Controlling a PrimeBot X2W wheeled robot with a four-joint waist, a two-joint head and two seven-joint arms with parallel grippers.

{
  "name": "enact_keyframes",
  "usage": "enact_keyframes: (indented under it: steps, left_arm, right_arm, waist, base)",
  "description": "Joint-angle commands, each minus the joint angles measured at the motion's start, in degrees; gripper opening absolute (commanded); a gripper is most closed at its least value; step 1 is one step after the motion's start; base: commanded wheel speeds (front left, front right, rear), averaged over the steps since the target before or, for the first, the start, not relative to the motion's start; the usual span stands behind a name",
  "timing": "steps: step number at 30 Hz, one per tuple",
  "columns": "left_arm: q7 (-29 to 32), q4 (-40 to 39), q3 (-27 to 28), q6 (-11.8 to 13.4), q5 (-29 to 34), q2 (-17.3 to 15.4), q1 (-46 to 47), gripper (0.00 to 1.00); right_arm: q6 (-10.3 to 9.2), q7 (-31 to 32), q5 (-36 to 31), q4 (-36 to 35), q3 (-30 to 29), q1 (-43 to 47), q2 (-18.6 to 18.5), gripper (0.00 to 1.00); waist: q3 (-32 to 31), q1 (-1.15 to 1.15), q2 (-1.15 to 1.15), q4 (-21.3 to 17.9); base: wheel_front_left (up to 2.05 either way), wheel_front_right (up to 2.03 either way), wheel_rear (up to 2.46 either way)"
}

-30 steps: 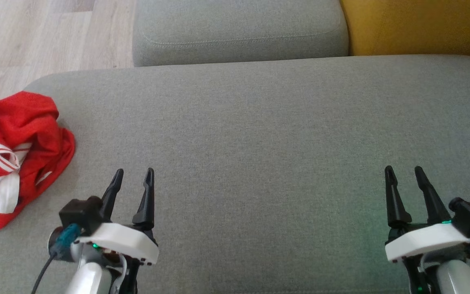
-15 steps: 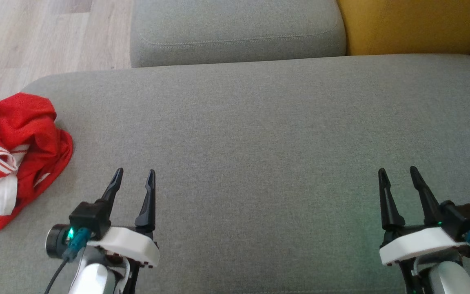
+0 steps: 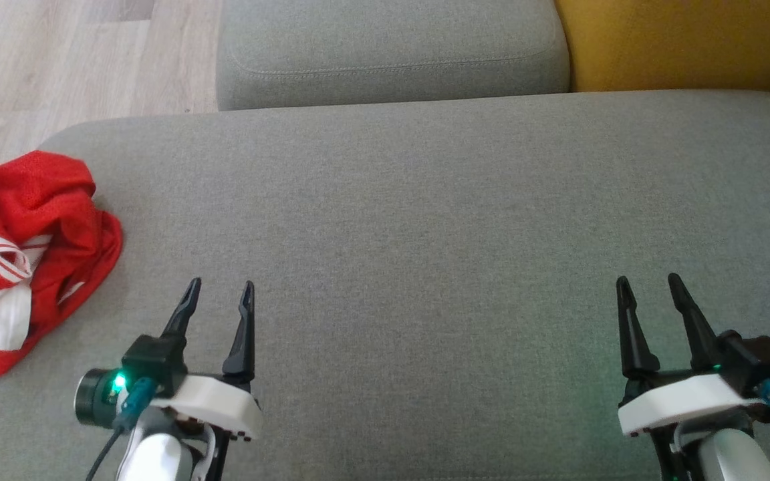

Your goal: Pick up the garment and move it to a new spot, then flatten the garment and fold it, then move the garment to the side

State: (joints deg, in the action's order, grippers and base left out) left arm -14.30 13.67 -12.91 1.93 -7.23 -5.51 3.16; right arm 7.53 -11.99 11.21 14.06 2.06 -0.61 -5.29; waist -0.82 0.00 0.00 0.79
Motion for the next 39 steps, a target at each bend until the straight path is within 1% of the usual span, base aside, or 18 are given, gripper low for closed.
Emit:
enact_keyframes:
  steps: [1,9,23,32,39]
  left_arm:
    - [-0.7,-1.5,2.4,-0.4,-0.1,-0.4,2.6,1.00]
    - [-0.7,-0.6,3.4,-1.1,-0.2,0.3,2.6,1.00]
    - [-0.7,0.0,4.3,-1.6,0.8,1.0,2.5,1.00]
    - [-0.7,0.1,4.8,-1.9,1.2,1.4,2.5,1.00]
    - [-0.7,0.4,5.3,-2.1,1.1,1.6,2.7,1.00]
  right_arm:
    - [-0.04,0.0,0.5,-1.7,1.6,-1.7,-0.1,1.00]
    - [-0.04,0.4,2.0,-1.6,1.7,-1.8,-0.5,1.00]
    - [-0.04,0.4,-0.3,-1.7,1.4,-1.9,-0.8,1.00]
    - [-0.04,0.5,-0.7,-2.0,1.1,-1.6,-0.6,1.00]
    - [-0.04,0.9,-1.4,-2.6,0.8,-1.5,-0.8,1.00]
  waist:
    - [0.0,0.00,0.00,0.0]
    - [-0.1,0.00,0.00,0.0]
    - [-0.2,0.00,0.00,0.0]
    - [-0.2,0.00,0.00,0.2]
    - [-0.1,0.00,0.00,1.6]
  base:
    - [0.00,0.00,0.00]
    - [0.00,0.00,0.00]
    - [0.00,0.00,0.00]
    - [0.00,0.00,0.00]
    - [0.00,0.00,0.00]
